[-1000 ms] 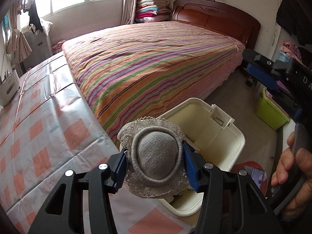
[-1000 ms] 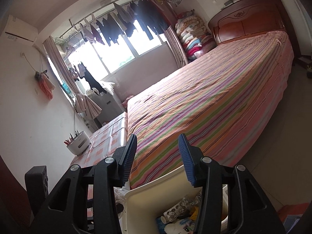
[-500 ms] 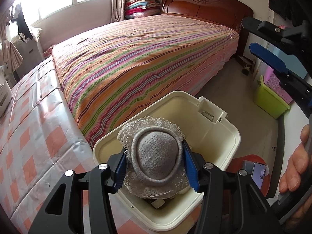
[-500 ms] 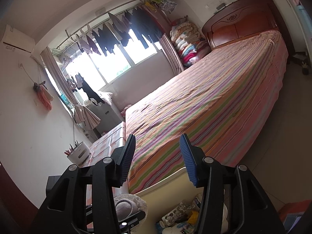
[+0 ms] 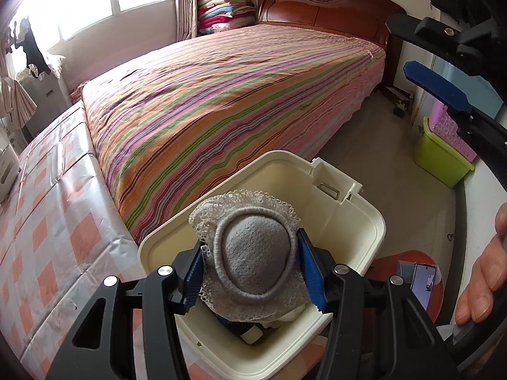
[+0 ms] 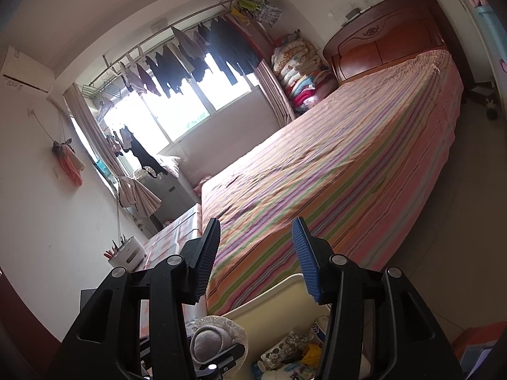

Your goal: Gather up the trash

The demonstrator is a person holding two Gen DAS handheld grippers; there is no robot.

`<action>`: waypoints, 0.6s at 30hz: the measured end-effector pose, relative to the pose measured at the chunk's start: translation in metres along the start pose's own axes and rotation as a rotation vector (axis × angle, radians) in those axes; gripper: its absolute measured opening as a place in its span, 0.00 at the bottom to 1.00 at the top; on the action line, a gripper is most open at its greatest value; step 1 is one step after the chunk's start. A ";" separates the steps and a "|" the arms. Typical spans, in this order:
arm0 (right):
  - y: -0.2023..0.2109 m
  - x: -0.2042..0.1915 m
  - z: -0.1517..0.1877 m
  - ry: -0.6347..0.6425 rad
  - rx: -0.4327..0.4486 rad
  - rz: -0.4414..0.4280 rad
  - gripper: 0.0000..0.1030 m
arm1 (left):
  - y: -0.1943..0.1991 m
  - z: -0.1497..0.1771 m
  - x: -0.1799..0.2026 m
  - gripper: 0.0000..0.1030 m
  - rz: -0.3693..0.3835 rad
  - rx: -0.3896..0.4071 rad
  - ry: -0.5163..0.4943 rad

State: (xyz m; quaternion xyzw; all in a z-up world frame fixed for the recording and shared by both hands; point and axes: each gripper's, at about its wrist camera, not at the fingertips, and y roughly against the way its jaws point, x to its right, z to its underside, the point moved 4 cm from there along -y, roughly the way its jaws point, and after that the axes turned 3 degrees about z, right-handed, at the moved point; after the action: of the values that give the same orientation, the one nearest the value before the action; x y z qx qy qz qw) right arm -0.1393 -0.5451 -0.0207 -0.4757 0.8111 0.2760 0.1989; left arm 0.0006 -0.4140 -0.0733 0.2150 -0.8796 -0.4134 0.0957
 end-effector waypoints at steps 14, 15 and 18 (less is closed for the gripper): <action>-0.004 0.002 -0.001 0.002 -0.008 -0.006 0.46 | 0.002 -0.003 -0.003 0.78 -0.032 -0.019 0.036; -0.002 0.005 -0.001 -0.003 -0.007 -0.005 0.47 | 0.003 -0.003 -0.004 0.78 -0.037 -0.025 0.040; 0.003 0.007 0.005 0.006 -0.004 0.040 0.58 | 0.008 0.000 -0.007 0.79 -0.052 -0.035 0.048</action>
State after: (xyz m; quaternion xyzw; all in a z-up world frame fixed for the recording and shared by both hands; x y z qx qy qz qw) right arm -0.1454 -0.5451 -0.0280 -0.4608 0.8204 0.2801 0.1900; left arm 0.0047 -0.4066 -0.0673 0.2459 -0.8638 -0.4259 0.1099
